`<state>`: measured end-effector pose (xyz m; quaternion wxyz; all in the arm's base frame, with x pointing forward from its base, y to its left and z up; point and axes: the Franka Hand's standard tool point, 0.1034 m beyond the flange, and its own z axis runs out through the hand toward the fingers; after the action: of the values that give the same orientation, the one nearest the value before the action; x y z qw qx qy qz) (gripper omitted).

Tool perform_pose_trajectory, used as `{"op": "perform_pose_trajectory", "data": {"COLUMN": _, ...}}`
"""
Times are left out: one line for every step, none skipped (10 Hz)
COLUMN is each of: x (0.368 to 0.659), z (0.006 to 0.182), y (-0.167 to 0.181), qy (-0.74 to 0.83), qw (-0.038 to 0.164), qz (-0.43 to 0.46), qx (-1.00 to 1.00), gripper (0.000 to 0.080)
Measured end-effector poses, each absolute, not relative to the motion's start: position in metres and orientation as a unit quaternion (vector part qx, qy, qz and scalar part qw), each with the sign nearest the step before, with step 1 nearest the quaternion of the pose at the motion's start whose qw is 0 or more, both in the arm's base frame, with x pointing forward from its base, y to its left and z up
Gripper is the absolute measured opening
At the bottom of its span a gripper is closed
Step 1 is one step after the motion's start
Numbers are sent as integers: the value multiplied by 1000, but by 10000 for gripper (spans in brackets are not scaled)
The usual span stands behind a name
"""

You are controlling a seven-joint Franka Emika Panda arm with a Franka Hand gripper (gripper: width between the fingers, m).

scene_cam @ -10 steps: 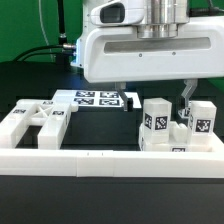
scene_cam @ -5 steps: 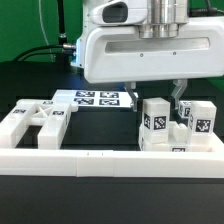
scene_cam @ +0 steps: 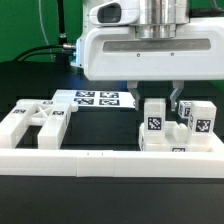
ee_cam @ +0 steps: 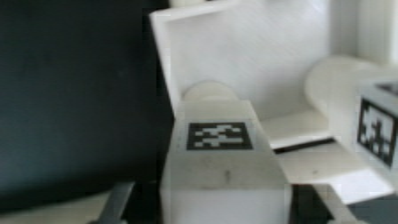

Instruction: Assemble chair

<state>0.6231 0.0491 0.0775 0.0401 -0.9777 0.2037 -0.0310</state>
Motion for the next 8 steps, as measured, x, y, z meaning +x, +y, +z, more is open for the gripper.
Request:
{"op": "perform_pose_trajectory", "data": {"x": 622, "z": 78, "y": 50, "qy": 278, "qw": 41, "qz": -25, "qx": -959, "gripper": 285}}
{"op": "perform_pose_trajectory", "data": {"x": 620, "z": 77, "y": 51, "qy": 334, "qw": 40, "qz": -13, "qx": -941, "gripper": 285}}
{"op": "perform_pose_trajectory", "data": {"x": 620, "z": 77, "y": 51, "qy": 351, "qw": 41, "qz": -13, "qx": -936, "gripper": 285}}
{"op": "perform_pose_trajectory", "data": {"x": 619, "z": 77, "y": 51, "qy": 375, "qw": 42, "qz": -11, "qx": -926, "gripper": 285}}
{"op": "perform_pose_trajectory", "data": {"x": 620, "z": 77, "y": 51, "qy": 412, "qw": 42, "qz": -10, "qx": -910, "gripper": 285}}
{"op": "perform_pose_trajectory", "data": {"x": 620, "z": 77, "y": 51, "qy": 441, "qw": 43, "qz": -8, "qx": -896, "gripper": 285}}
{"op": "perform_pose_trajectory", "data": {"x": 620, "z": 77, "y": 51, "qy": 479, "qw": 46, "qz": -6, "qx": -877, "gripper": 285}}
{"op": "perform_pose_trajectory", "data": {"x": 620, "z": 77, "y": 51, "qy": 528, "qw": 48, "qz": -3, "qx": -848, "gripper": 286}}
